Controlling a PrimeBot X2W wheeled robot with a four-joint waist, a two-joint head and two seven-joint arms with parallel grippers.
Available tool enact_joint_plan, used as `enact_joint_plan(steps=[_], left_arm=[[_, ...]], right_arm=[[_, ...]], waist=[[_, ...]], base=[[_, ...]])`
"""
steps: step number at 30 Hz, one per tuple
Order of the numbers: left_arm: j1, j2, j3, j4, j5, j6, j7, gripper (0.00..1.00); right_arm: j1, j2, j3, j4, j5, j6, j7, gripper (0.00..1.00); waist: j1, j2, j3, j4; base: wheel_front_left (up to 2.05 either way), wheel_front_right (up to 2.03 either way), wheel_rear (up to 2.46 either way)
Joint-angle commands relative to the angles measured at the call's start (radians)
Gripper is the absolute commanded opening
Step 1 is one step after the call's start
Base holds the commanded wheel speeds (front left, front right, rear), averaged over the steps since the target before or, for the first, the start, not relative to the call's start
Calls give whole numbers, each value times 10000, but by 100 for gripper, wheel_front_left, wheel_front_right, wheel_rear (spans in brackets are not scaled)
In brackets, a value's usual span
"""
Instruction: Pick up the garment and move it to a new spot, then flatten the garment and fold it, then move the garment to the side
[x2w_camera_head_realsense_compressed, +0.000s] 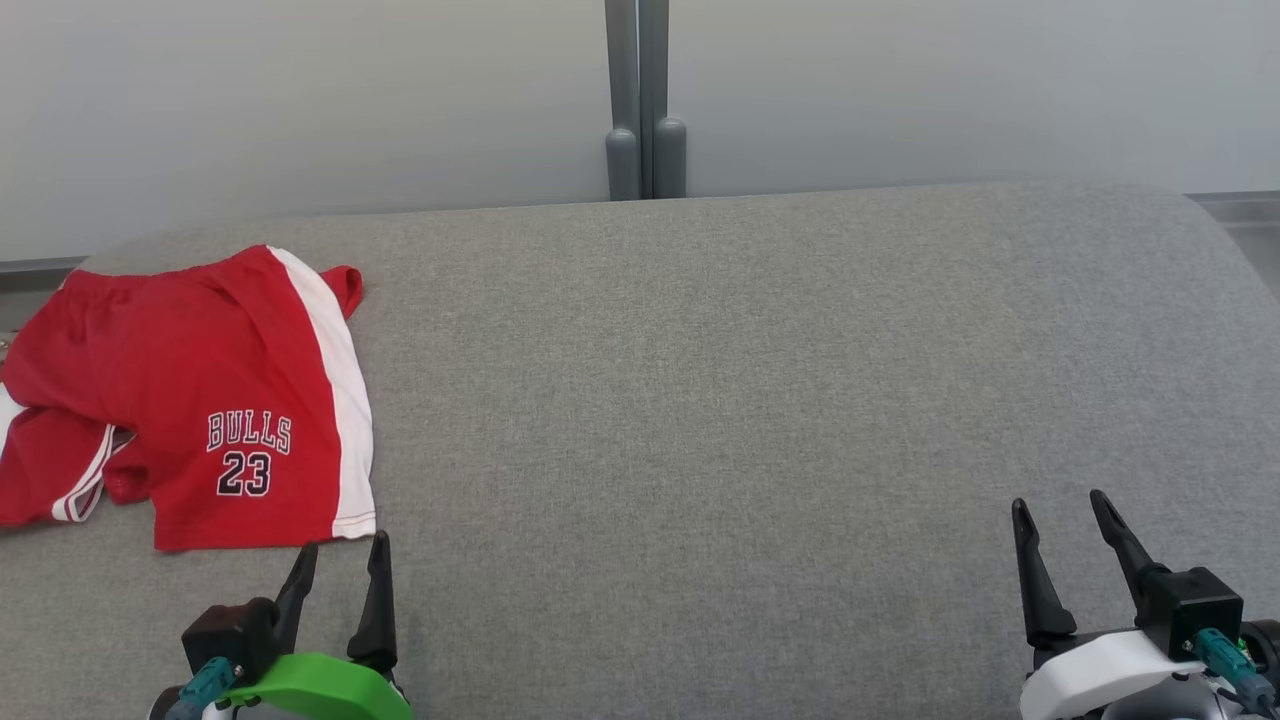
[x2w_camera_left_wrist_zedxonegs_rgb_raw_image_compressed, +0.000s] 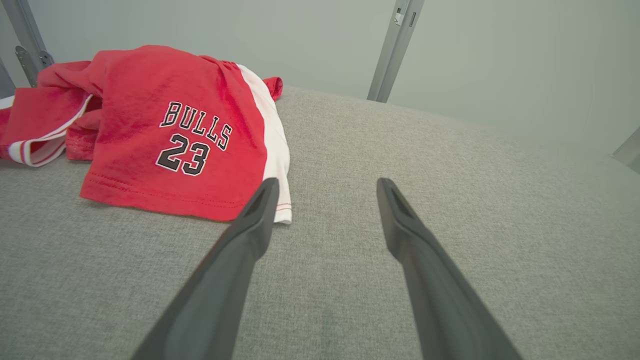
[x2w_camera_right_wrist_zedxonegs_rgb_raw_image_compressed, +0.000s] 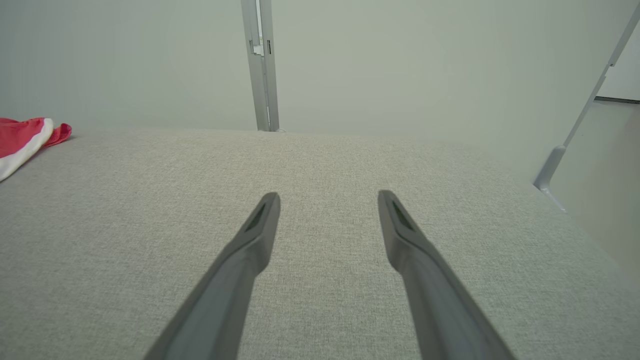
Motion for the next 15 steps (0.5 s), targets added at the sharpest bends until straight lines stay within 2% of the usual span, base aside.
enact_joint_plan(steps=[1,5,15], left_arm=[[124,95,-34,10,205,-31,-83,100],[157,90,-43,13,364,-31,-155,100],[103,31,83,12,85,-31,-139,100]], right_arm=[[147,-50,-20,8,-207,0,-96,100],[176,-61,-7,10,-413,0,-162,100],[73,29,-145,17,-100,0,-154,100]], waist=[[0,0,-11,13],[0,0,-8,36],[0,0,20,28]], base=[[0,0,0],[0,0,0],[0,0,0]])
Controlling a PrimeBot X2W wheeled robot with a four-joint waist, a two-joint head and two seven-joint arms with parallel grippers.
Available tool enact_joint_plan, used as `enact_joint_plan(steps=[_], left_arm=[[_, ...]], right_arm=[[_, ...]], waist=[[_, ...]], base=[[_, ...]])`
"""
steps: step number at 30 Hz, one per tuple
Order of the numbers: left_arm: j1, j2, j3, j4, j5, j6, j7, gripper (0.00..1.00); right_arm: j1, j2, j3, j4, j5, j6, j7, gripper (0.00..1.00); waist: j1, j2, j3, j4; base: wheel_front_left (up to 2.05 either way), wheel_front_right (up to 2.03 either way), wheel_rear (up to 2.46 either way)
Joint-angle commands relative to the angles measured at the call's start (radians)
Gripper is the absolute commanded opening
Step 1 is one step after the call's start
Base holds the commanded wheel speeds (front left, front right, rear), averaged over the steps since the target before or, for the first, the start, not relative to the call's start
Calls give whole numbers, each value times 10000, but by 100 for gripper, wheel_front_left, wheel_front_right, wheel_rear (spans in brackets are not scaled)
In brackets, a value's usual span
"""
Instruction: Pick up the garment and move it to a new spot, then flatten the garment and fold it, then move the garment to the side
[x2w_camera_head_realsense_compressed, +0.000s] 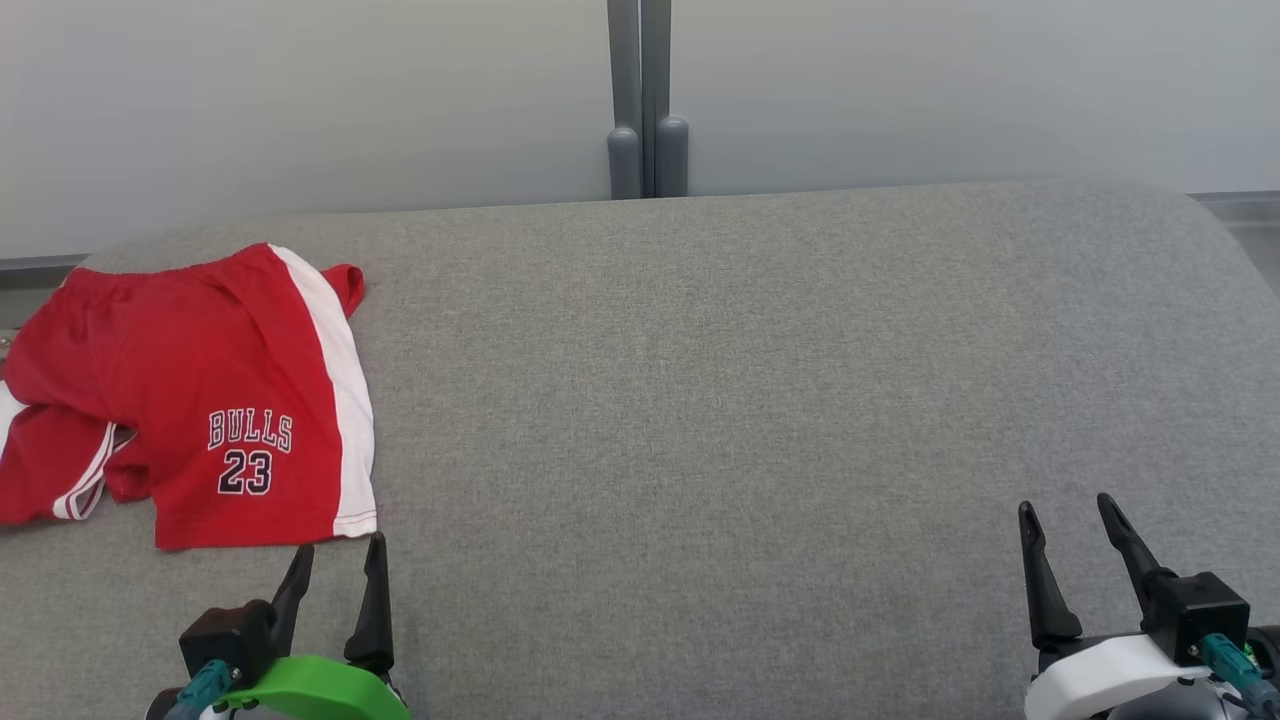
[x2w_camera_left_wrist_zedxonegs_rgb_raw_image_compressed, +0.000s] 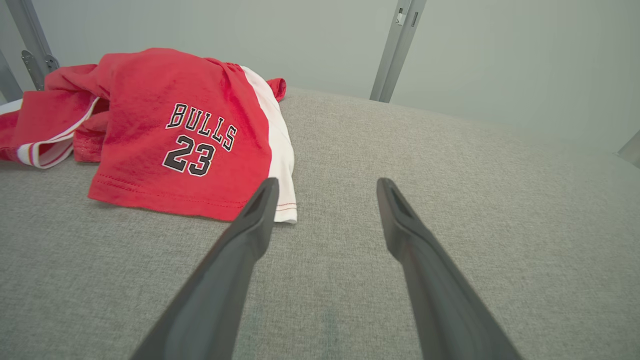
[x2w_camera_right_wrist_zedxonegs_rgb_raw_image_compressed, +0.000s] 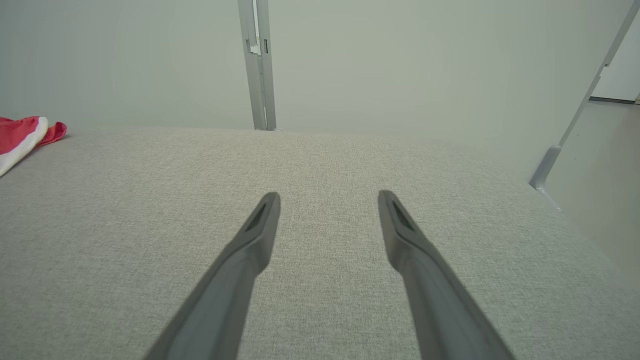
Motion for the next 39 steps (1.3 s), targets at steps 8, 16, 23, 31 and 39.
enact_joint_plan(steps=[8,16,23,31,39], left_arm=[[51,65,10,11,-73,-29,-33,100],[-45,77,-52,54,-36,-29,-33,100],[-295,103,-243,65,42,-29,-32,100],[-172,288,-113,139,114,-29,-30,100],[295,404,479,130,211,-29,-19,100]], right_arm=[[-29,-7,-3,33,72,0,-49,100],[-9,-9,-28,44,93,0,-49,100],[202,-81,-28,97,86,0,-47,100],[125,-67,213,148,160,0,-43,100],[-146,27,947,261,297,-1,-43,100]], waist=[[0,0,-3,-8],[0,0,8,49],[0,0,-68,820],[0,0,-251,2726],[0,0,-465,4170]], base=[[0,0,0],[0,0,0],[0,0,0],[0,0,0],[0,0,0]])
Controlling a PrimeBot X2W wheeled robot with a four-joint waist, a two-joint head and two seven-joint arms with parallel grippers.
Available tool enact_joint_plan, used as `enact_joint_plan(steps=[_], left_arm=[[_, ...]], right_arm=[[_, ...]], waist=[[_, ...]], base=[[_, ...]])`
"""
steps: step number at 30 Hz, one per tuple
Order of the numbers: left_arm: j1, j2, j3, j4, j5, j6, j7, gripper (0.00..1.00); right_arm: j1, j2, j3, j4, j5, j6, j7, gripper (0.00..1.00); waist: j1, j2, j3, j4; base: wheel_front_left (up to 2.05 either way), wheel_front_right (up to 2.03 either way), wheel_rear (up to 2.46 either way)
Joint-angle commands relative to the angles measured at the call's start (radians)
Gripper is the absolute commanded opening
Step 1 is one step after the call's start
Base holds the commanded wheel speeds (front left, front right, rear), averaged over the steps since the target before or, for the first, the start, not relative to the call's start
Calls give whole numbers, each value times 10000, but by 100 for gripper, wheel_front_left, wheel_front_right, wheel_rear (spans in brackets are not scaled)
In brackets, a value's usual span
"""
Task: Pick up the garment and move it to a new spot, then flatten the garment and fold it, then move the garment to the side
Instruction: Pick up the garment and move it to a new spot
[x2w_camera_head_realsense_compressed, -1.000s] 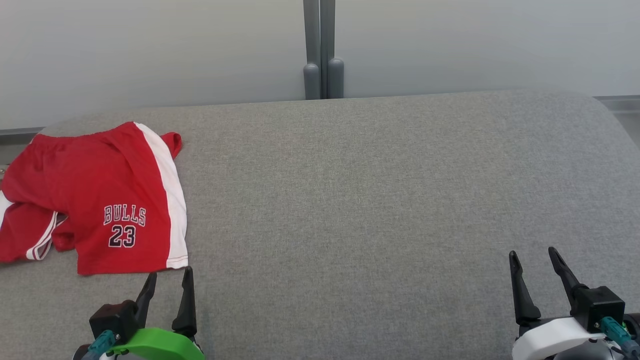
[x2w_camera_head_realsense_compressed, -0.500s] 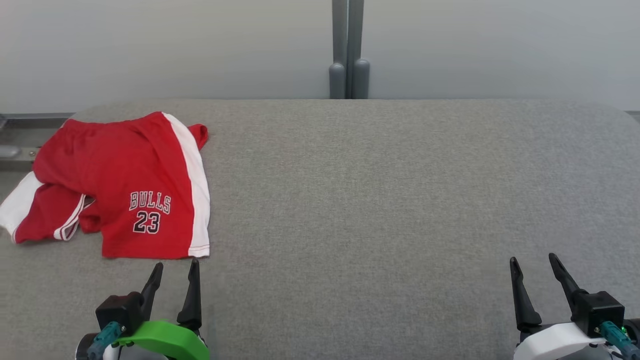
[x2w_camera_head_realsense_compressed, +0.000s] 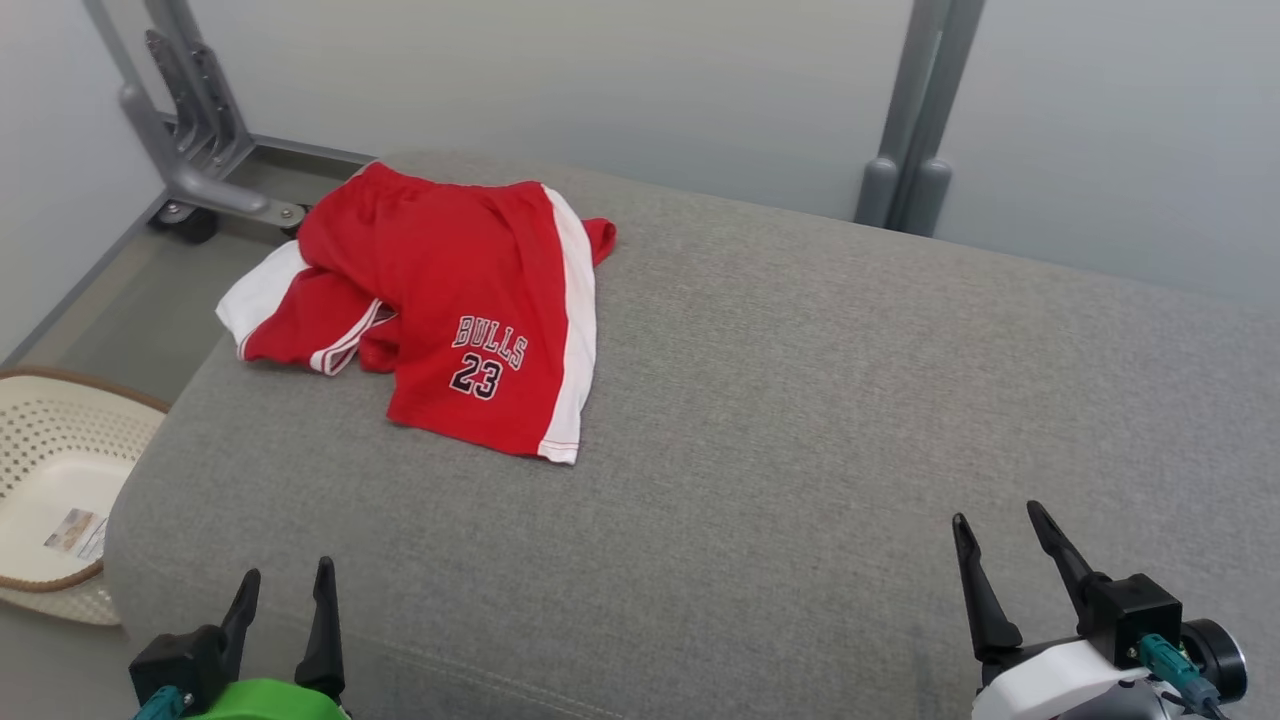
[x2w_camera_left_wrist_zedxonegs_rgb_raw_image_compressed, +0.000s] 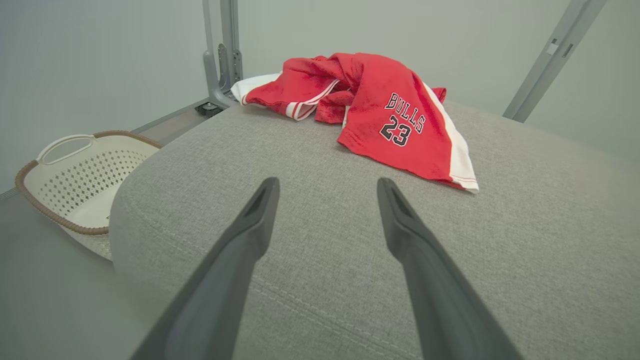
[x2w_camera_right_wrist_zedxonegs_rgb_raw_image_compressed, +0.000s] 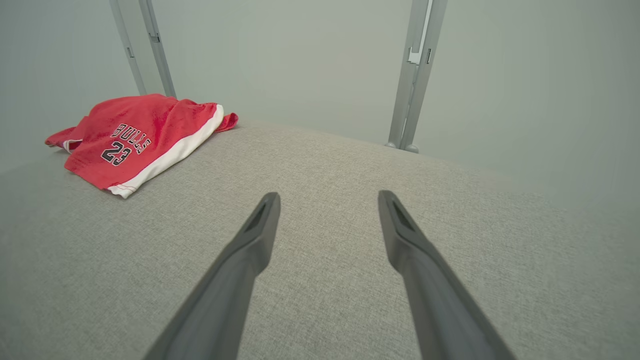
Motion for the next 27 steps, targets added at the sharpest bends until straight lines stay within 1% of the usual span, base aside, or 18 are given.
enact_joint_plan(steps=[1,8,12,16,20,24,27], left_arm=[[298,-4,321,-82,72,-29,-6,100],[475,-160,598,-211,161,-29,-6,100],[434,-275,766,-247,99,-29,-5,100],[-28,-337,524,-130,102,-29,-5,100],[-1048,-411,315,397,-83,-29,-5,100],[-2890,-402,-161,1806,-461,-29,33,100],[-4353,-201,-513,2855,-930,-29,120,100]], right_arm=[[-110,22,231,69,93,-3,-35,100],[-47,20,424,110,155,-3,-35,100],[-13,-59,435,63,170,-3,-35,100],[-48,-212,467,-19,103,-3,-35,100],[-557,-515,515,-240,-43,-3,-35,100],[-1220,-880,601,-443,-203,-3,-35,100],[-1751,-1095,692,-577,-304,-3,-35,100]], waist=[[0,0,-250,1134],[0,0,-229,1150],[0,0,-118,855],[0,0,211,525],[0,0,1279,91],[0,0,2678,-282],[0,0,3612,-546]], base=[[0,0,0],[0,0,0],[0,0,0],[0,0,0],[0,0,0],[0,0,0],[0,0,0]])
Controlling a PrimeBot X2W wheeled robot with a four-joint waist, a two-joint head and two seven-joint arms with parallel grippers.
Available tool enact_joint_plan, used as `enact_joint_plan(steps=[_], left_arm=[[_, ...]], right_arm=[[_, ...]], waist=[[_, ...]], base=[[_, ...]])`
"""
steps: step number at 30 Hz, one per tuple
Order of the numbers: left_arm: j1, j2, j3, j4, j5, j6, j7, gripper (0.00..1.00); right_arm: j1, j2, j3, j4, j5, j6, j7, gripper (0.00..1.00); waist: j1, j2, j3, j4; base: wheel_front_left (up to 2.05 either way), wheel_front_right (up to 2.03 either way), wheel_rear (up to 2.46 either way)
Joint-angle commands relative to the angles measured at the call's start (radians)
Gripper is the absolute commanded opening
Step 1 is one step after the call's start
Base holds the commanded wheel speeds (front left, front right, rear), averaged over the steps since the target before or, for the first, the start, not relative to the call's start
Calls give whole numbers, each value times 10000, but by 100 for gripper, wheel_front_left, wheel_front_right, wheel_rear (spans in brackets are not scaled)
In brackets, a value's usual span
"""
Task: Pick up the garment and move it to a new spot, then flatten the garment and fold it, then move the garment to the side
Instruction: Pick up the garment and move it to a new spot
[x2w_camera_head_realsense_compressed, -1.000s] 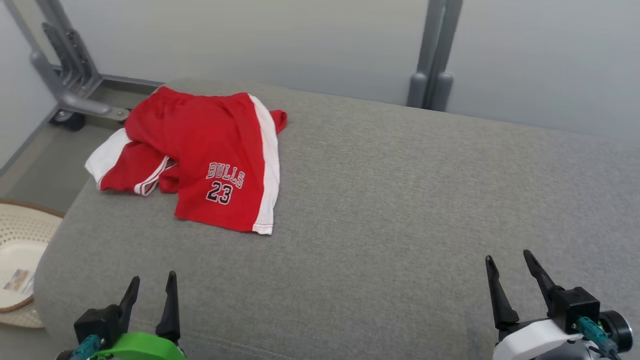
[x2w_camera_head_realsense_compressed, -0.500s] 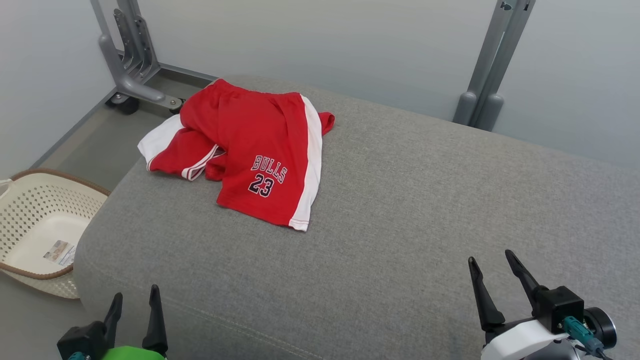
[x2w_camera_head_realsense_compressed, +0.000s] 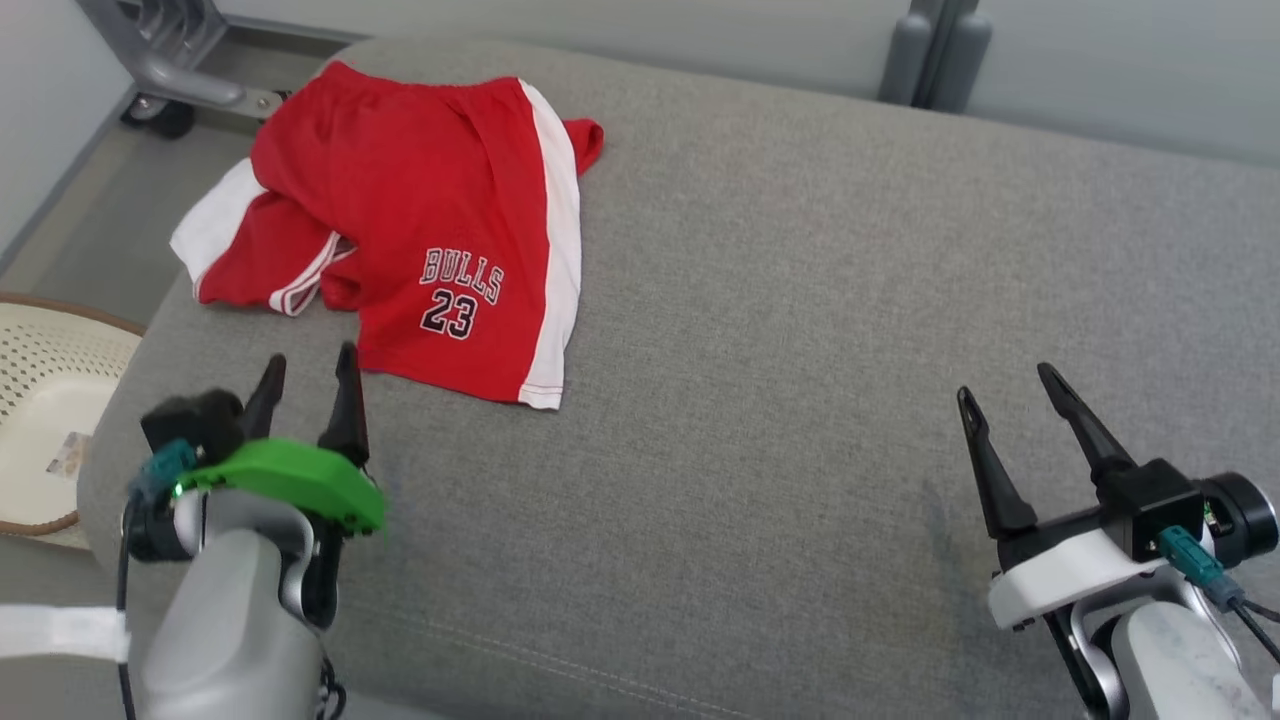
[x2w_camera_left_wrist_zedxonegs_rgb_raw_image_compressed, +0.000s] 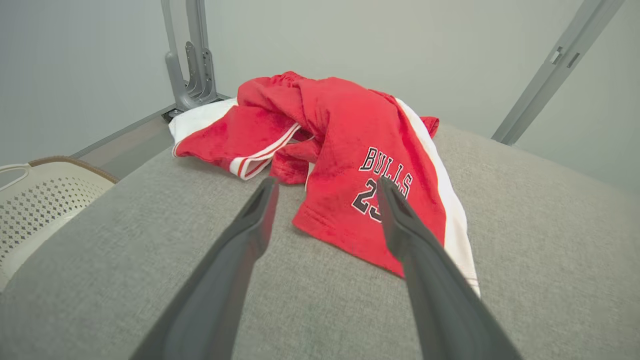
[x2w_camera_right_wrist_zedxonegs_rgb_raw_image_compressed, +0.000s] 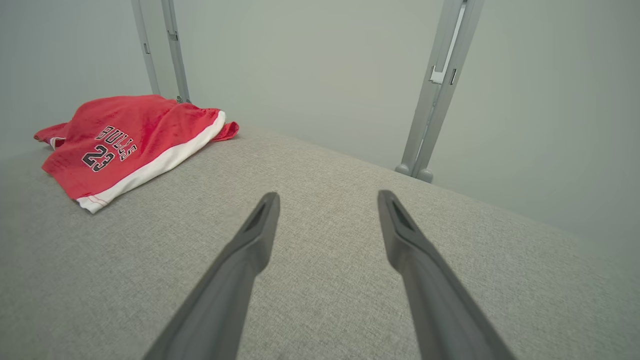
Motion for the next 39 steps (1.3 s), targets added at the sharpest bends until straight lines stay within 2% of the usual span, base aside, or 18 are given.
enact_joint_plan(steps=[1,8,16,17,18,19,28,34,39], left_arm=[[-602,130,-90,333,-243,-29,25,100],[-2759,523,-807,2257,-1069,-28,112,100],[-3584,964,-1181,3791,-1853,-17,145,100],[-3615,970,-1208,3890,-1959,-17,132,93],[-3621,1002,-1275,3966,-2033,-17,118,44],[-3598,1025,-1360,4024,-2080,-17,124,0],[-3049,1046,-2081,3721,-2657,-17,13,0],[-2573,936,-3395,1978,-3027,-17,-40,0],[-2290,859,-4638,154,-3327,-17,-65,0]], right_arm=[[-317,-119,20,-78,-112,-3,-35,100],[-954,-200,158,-223,-206,-3,-35,100],[-1228,-109,312,-241,-211,-3,-35,100],[-1223,-92,320,-228,-196,-3,-35,100],[-1191,-85,322,-211,-180,-3,-35,100],[-1141,-83,313,-192,-163,-3,-35,100],[-533,145,270,15,46,-3,-35,100],[-51,399,337,105,219,-3,-35,100],[272,611,516,194,360,-3,-35,100]], waist=[[0,0,2147,-862],[0,0,3218,-1322],[0,0,3316,-1656],[0,0,3266,-1672],[0,0,3192,-1680],[0,0,3111,-1681],[0,0,1958,-1588],[0,0,1012,-1662],[0,0,346,-1997]], base=[[0,0,0],[0,0,0],[0,0,0],[0,0,0],[0,0,0],[0,0,0],[0,0,0],[0,0,0],[0,0,0]])
